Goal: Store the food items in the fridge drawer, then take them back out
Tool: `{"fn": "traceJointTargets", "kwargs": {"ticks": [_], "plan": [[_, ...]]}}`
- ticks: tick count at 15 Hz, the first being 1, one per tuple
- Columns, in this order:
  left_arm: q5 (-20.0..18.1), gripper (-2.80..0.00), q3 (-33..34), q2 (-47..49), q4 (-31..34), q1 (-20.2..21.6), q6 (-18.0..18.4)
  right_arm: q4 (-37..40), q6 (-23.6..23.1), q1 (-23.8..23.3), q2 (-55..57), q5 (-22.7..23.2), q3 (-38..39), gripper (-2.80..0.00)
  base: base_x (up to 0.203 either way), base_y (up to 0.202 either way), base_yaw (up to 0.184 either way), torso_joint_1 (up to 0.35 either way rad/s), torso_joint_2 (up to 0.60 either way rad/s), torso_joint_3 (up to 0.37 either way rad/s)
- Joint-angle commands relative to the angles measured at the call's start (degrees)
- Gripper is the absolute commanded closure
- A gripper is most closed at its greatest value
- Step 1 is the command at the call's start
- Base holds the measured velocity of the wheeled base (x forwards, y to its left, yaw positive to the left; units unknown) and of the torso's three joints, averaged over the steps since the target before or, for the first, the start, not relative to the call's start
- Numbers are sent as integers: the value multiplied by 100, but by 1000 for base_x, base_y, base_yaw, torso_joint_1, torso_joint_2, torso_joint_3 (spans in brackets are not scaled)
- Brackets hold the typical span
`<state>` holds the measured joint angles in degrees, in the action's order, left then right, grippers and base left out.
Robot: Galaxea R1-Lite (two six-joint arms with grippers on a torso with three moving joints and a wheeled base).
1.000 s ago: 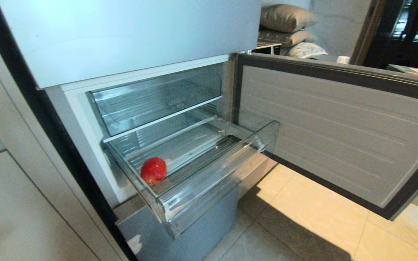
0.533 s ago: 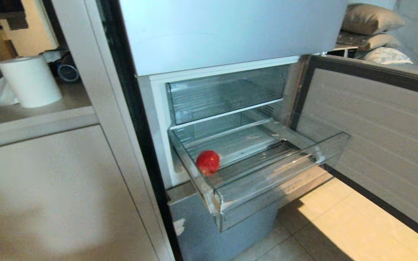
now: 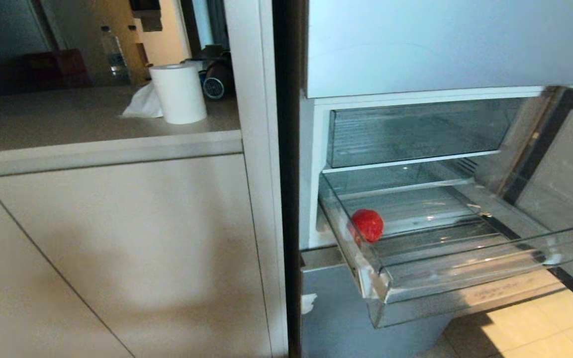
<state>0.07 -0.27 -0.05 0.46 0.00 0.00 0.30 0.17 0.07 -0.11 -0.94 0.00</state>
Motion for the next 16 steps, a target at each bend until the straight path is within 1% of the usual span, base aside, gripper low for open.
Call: {"fn": "traceJointTargets", "kwargs": {"ticks": [1, 7, 8, 10, 11, 14, 16], "plan": [[1, 0, 0, -4, -2, 0, 0, -13, 60, 1, 11, 6, 0, 0, -3, -10, 106, 0, 5, 2], [1, 0, 0, -4, -2, 0, 0, -21, 40, 2, 149, 5, 0, 0, 0, 0, 10, 0, 0, 0], [1, 0, 0, -4, 1, 0, 0, -95, 26, 6, 390, -32, -1, 0, 0, 0, 0, 0, 0, 0], [1, 0, 0, -4, -2, 0, 0, -618, 35, 28, 1104, -153, -74, 0, 0, 0, 0, 0, 0, 0], [1, 0, 0, -4, -2, 0, 0, -805, 47, 58, 1489, -187, -233, 0, 0, 0, 0, 0, 0, 0], [1, 0, 0, -4, -1, 0, 0, -962, 216, 200, 3109, -199, -1552, 0, 0, 0, 0, 0, 0, 0], [1, 0, 0, -4, 6, 0, 0, -755, 337, 399, 4296, -187, -2804, 0, 0, 0, 0, 0, 0, 0]]}}
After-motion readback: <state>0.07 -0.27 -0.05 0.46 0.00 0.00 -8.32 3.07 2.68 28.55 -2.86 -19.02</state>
